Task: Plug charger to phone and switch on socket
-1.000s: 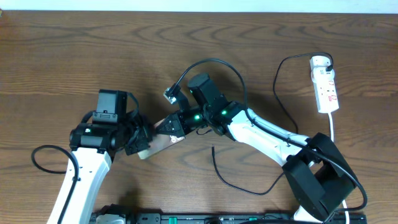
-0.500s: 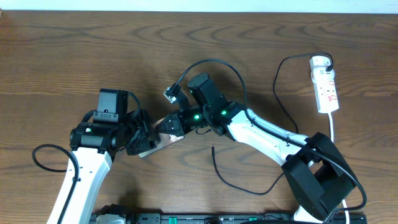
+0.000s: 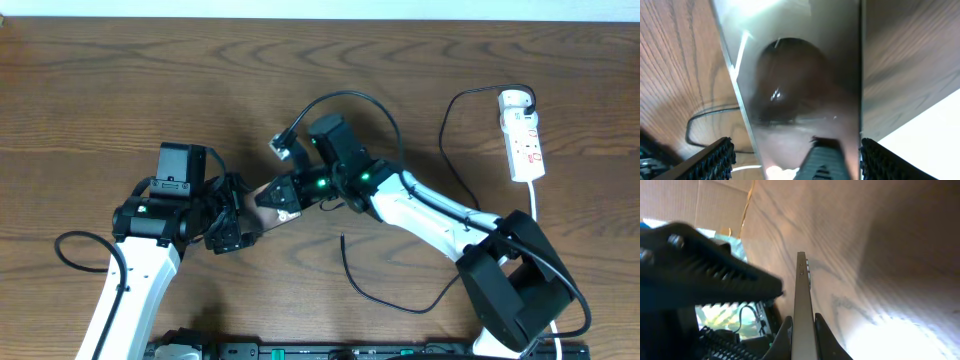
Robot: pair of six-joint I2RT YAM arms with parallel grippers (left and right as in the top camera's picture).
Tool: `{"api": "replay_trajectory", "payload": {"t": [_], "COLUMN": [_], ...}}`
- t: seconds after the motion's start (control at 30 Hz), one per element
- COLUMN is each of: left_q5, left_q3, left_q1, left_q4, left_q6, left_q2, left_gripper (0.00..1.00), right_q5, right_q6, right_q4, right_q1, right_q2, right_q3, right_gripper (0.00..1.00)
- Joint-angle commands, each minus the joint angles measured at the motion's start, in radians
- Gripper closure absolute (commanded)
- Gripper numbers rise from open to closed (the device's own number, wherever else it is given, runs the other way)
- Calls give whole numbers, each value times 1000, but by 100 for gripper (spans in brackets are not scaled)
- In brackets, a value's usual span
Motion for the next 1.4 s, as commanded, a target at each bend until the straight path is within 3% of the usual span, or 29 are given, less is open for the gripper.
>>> {"api": "replay_trajectory", "payload": {"t": [0.0, 0.4, 0.87, 1.37], "left_q5": [54, 131, 142, 141], "left_q3": [7, 7, 7, 7], "left_q1": [-3, -3, 2, 2], "left_q4": [0, 85, 224, 440], "left_q6": [52, 184, 340, 427], "left_q2": [0, 0, 0, 0], "left_gripper": [22, 17, 14, 11], "right_q5": [-40, -67, -135, -129], "right_q6": [-5, 72, 441, 676], "right_q4": [11, 44, 259, 358], "right_q1": [-33, -143, -182, -195], "right_q2": [-7, -7, -7, -7], "right_q3": [22, 23, 23, 23], "right_gripper": [99, 99, 99, 99]}}
